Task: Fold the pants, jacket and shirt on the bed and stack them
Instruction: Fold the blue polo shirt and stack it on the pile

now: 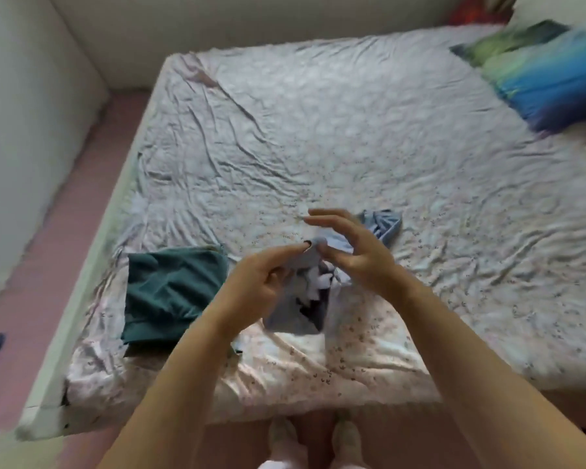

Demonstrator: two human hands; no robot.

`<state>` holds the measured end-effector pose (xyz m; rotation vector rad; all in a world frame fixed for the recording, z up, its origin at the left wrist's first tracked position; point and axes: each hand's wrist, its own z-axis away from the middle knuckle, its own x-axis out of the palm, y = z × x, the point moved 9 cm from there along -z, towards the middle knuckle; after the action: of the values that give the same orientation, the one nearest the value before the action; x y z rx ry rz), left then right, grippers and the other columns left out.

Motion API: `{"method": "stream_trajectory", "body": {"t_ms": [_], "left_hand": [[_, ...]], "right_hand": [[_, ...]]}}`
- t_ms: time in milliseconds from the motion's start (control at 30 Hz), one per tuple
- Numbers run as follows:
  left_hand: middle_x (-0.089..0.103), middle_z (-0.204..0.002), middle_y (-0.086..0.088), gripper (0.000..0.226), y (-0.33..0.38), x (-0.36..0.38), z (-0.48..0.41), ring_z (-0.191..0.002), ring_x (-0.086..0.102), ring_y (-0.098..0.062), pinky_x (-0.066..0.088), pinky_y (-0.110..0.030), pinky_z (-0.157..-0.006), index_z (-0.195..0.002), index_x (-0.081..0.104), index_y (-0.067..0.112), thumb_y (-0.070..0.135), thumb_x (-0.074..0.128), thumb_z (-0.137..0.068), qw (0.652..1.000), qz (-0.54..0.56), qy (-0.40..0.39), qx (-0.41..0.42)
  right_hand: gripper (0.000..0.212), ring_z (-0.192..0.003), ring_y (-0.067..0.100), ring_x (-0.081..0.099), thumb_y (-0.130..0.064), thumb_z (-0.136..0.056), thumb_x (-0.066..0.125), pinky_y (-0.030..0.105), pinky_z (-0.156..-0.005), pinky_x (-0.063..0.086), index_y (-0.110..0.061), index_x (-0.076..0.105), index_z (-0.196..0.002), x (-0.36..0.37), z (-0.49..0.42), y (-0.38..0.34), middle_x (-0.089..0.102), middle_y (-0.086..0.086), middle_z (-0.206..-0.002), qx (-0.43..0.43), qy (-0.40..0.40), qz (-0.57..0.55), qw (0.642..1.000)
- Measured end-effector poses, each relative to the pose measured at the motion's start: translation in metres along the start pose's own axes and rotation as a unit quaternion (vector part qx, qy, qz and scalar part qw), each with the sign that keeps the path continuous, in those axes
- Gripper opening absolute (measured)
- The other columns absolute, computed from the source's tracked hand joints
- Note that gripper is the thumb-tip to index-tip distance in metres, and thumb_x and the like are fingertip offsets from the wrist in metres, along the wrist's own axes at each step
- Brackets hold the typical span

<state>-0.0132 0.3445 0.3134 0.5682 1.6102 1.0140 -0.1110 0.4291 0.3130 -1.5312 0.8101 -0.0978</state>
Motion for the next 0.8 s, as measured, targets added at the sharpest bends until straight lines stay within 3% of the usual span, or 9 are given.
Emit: {"method": "stream_trajectory", "body": {"t_ms": [67, 167, 233, 333, 400, 500, 600, 700, 800], "left_hand": [[0.056, -0.108, 0.02, 0.051, 0.041, -0.029, 0.002, -0.099, 0.052, 0.016, 0.04, -0.003, -0.086, -0.113, 0.053, 0.033, -0.009, 0.047, -0.084, 0.999, 0.001, -0.012, 0.037], [0.062, -0.094, 0.019, 0.047, 0.095, -0.069, 0.005, -0.083, 0.055, 0.022, 0.042, -0.004, -0.079, -0.105, 0.06, 0.026, -0.011, 0.049, -0.078, 0.997, 0.006, -0.005, 0.074], [0.063, -0.081, 0.022, 0.039, 0.126, -0.092, 0.008, -0.076, 0.056, 0.015, 0.043, -0.008, -0.076, -0.09, 0.068, 0.028, 0.0, 0.047, -0.072, 0.995, -0.01, 0.001, 0.099], [0.06, -0.075, 0.012, 0.03, 0.156, -0.123, 0.014, -0.075, 0.054, -0.003, 0.043, -0.023, -0.075, -0.071, 0.058, 0.031, 0.005, 0.044, -0.068, 0.992, -0.03, 0.016, 0.125], [0.06, -0.075, 0.012, 0.031, 0.173, -0.144, 0.019, -0.076, 0.055, -0.008, 0.043, -0.027, -0.076, -0.072, 0.057, 0.032, 0.004, 0.044, -0.067, 0.988, -0.036, 0.03, 0.148], [0.061, -0.072, 0.018, 0.03, 0.194, -0.178, 0.027, -0.076, 0.057, -0.01, 0.046, -0.032, -0.076, -0.07, 0.059, 0.029, 0.003, 0.045, -0.066, 0.978, -0.065, 0.059, 0.189], [0.063, -0.077, 0.009, 0.03, 0.206, -0.21, 0.032, -0.08, 0.061, -0.02, 0.048, -0.036, -0.079, -0.073, 0.06, 0.031, 0.006, 0.046, -0.068, 0.971, -0.083, 0.099, 0.199], [0.06, -0.071, 0.01, 0.019, 0.216, -0.227, 0.032, -0.071, 0.057, -0.016, 0.043, -0.026, -0.072, -0.076, 0.063, 0.025, 0.011, 0.051, -0.071, 0.959, -0.137, 0.132, 0.21], [0.052, -0.063, 0.011, 0.007, 0.216, -0.227, 0.029, -0.066, 0.049, -0.014, 0.036, -0.024, -0.066, -0.081, 0.065, 0.01, 0.006, 0.06, -0.079, 0.944, -0.199, 0.153, 0.215]], "right_hand": [[0.029, -0.118, 0.009, 0.051, -0.014, -0.085, 0.055, 0.032, -0.097, 0.042, -0.026, 0.058, -0.111, -0.002, -0.007, -0.042, 0.056, -0.003, -0.121, -0.001, -0.091, -0.043, 0.995], [0.024, -0.087, 0.007, 0.059, -0.005, -0.077, 0.059, 0.028, -0.073, 0.048, -0.017, 0.062, -0.097, -0.001, -0.008, -0.095, 0.062, -0.001, -0.091, 0.013, -0.169, -0.101, 0.98], [0.018, -0.079, 0.011, 0.053, -0.007, -0.074, 0.061, 0.026, -0.068, 0.041, -0.018, 0.06, -0.088, -0.007, -0.009, -0.125, 0.058, 0.0, -0.081, 0.012, -0.164, -0.115, 0.98], [0.01, -0.078, 0.02, 0.045, -0.01, -0.078, 0.063, 0.029, -0.067, 0.036, -0.004, 0.056, -0.083, -0.012, -0.007, -0.166, 0.05, 0.011, -0.081, -0.006, -0.155, -0.07, 0.985], [0.015, -0.078, 0.014, 0.047, -0.01, -0.082, 0.065, 0.027, -0.069, 0.038, 0.003, 0.059, -0.087, -0.014, -0.007, -0.19, 0.051, 0.011, -0.085, -0.029, -0.131, 0.027, 0.991], [0.011, -0.089, 0.006, 0.051, -0.012, -0.081, 0.068, 0.021, -0.079, 0.043, -0.007, 0.068, -0.091, -0.015, -0.006, -0.229, 0.055, -0.005, -0.096, -0.067, -0.08, 0.079, 0.991], [0.006, -0.073, 0.001, 0.056, -0.012, -0.082, 0.067, 0.014, -0.065, 0.046, -0.017, 0.068, -0.084, -0.019, -0.003, -0.249, 0.061, -0.006, -0.082, -0.044, -0.066, 0.122, 0.989], [0.028, -0.051, 0.003, 0.041, -0.006, -0.082, 0.062, 0.013, -0.052, 0.033, -0.017, 0.049, -0.058, -0.042, -0.005, -0.268, 0.047, -0.006, -0.056, -0.055, 0.01, 0.247, 0.967], [0.043, -0.049, 0.005, 0.029, -0.003, -0.078, 0.061, 0.015, -0.05, 0.027, -0.02, 0.03, -0.053, -0.071, -0.006, -0.292, 0.033, -0.007, -0.052, -0.08, 0.104, 0.302, 0.944]]}}
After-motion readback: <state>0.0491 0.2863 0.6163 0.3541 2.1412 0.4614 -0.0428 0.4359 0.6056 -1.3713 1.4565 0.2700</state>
